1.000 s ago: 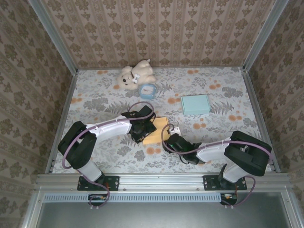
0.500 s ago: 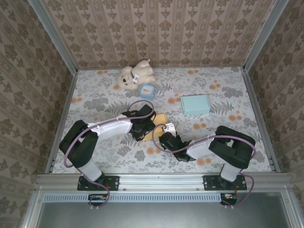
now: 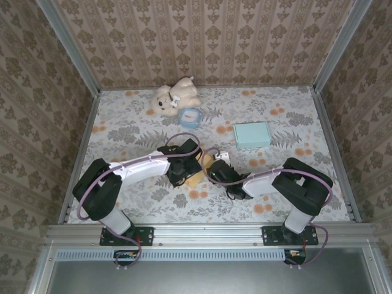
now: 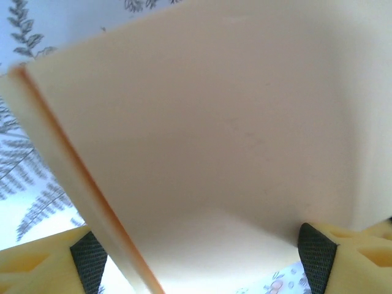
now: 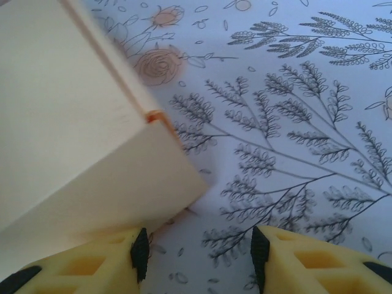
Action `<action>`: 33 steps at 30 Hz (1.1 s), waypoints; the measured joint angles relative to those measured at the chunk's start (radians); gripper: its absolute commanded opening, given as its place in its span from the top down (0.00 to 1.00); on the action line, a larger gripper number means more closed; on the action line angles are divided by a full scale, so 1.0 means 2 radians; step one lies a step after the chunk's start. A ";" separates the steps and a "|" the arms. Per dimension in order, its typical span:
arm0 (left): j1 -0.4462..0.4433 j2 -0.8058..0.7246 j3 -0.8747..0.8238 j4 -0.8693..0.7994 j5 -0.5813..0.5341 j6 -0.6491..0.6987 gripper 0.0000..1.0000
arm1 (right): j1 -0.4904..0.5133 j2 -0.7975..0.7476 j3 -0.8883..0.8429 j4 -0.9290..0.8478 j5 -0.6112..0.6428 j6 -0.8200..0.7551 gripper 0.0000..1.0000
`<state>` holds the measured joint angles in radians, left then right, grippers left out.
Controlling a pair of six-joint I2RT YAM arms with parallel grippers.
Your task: Fold the paper box
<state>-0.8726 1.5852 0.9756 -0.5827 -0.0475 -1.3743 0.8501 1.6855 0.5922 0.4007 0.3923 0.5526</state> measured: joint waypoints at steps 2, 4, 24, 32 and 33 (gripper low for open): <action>-0.002 -0.009 0.000 -0.009 -0.001 0.003 0.15 | -0.017 -0.007 0.000 -0.006 -0.027 0.003 0.49; -0.002 -0.020 0.000 -0.017 -0.005 0.009 0.15 | -0.033 -0.013 0.000 -0.010 -0.057 0.008 0.50; 0.142 -0.006 -0.043 0.269 0.040 0.381 0.12 | -0.118 -0.062 0.013 -0.073 -0.231 0.052 1.00; 0.142 -0.002 -0.073 0.341 0.097 0.411 0.12 | -0.140 0.007 0.035 -0.042 -0.287 0.078 1.00; 0.142 0.000 -0.073 0.346 0.098 0.413 0.13 | -0.141 0.014 0.039 -0.037 -0.292 0.080 1.00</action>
<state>-0.5884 1.5852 0.8288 0.1097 0.1493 -0.5476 0.5674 1.7142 0.6704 0.3260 -0.1921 0.7128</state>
